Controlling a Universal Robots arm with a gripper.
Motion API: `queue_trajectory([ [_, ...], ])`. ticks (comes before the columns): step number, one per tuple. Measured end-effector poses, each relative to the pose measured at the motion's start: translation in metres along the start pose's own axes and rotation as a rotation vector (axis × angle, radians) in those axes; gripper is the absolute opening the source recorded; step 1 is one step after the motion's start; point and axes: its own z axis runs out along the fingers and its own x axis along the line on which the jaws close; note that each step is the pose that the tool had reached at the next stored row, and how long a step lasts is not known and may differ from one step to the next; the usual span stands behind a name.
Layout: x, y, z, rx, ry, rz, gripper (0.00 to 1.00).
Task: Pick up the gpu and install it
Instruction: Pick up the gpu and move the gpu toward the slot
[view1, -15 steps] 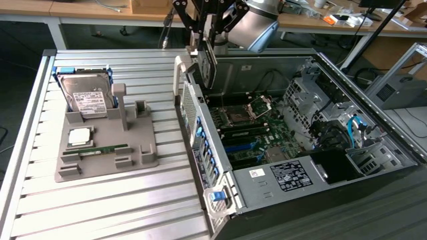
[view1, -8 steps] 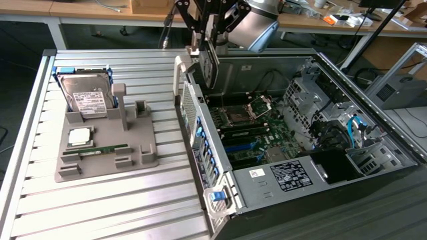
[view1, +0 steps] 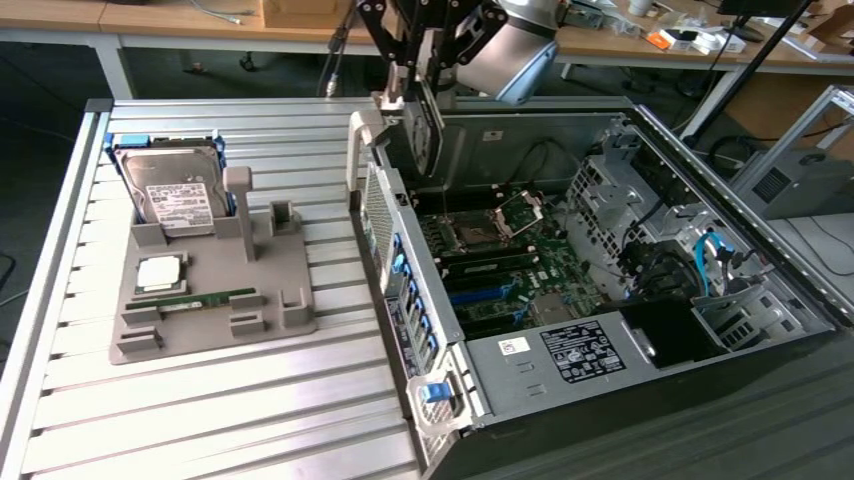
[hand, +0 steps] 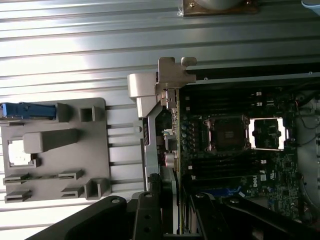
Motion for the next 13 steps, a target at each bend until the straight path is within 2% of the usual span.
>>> queue_trajectory([
  [13, -0.0091, 0.0006, 0.0003, 0.0003, -0.0001, 0.0, 0.27],
])
